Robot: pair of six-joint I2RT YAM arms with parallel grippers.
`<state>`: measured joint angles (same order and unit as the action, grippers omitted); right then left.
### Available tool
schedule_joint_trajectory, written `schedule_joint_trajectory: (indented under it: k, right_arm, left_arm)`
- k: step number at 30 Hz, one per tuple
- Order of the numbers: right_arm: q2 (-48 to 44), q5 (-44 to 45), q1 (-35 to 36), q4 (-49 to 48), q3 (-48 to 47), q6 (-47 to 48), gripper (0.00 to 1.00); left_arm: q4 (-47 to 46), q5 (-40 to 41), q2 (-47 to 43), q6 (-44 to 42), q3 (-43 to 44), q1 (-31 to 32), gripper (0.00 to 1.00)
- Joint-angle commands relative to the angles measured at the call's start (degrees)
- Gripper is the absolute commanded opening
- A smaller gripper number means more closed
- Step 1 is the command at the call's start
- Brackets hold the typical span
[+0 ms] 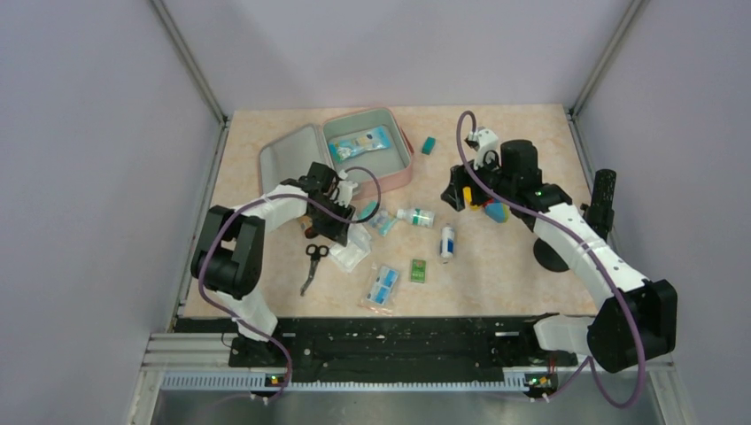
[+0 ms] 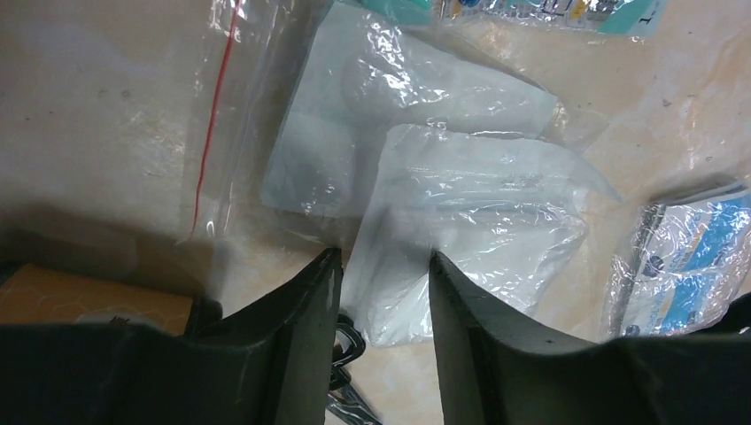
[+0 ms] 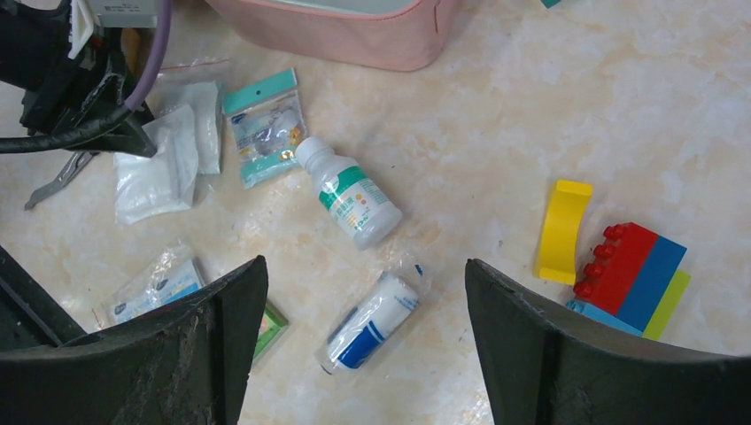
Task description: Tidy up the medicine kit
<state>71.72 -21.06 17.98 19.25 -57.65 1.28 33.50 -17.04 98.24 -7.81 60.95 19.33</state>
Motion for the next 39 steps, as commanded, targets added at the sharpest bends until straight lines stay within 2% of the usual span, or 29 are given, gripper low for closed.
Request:
schedule_joint_trajectory:
  k: [1,3,5,6,12,17,19,27,29,33,35,39]
  right_arm:
    - [-2.3,-0.1,0.0,-2.3,0.5,0.0,0.81]
    - [-2.4,0.2,0.0,-2.5,0.8,0.2,0.81]
    - [-2.3,0.5,0.0,-2.4,1.0,0.4,0.81]
    - [-2.2,0.6,0.0,-2.1,0.9,0.6,0.81]
    - [-2.2,1.3,0.0,1.7,-2.1,3.2,0.81]
    - [-2.0,1.7,0.0,3.3,-3.0,3.8,0.81]
    - [-1.6,1.7,0.0,3.2,-3.0,3.4,0.81]
    - [-1.4,2.2,0.0,2.3,-2.9,2.2,0.81]
    - [-1.6,2.2,0.0,2.3,-2.5,2.1,0.81]
    - [-2.1,2.3,-0.1,2.1,-1.3,1.8,0.81]
    - [-2.4,2.4,-0.3,2.1,-0.8,1.7,0.81]
    - [-2.6,2.9,-0.8,3.3,-0.2,2.3,0.81]
  left_arm:
    - [-1.8,-0.4,0.8,-0.6,1.0,0.3,0.4]
    - [-1.5,-1.4,0.9,-1.6,0.7,0.3,0.18]
    - [0.0,-2.6,0.4,-2.1,1.1,0.3,0.04]
    - [1.0,-3.5,-0.4,-2.6,1.6,0.3,0.0]
    - [7.9,-6.7,-8.8,-7.1,8.2,0.3,0.0]
    - [9.5,-8.1,-8.9,-9.9,18.7,0.2,0.0]
    - [8.2,-6.4,-6.4,-11.8,23.3,0.2,0.0]
    - [2.9,12.2,12.1,-20.7,45.9,-0.3,0.0]
    - [1.9,16.4,18.1,-17.8,53.1,-1.0,0.0]
    - [5.7,14.8,27.6,-0.6,67.0,-4.5,0.0]
    - [6.0,11.5,30.0,6.8,68.8,-5.9,0.0]
    - [2.6,7.3,31.9,16.0,67.8,-6.1,0.0]
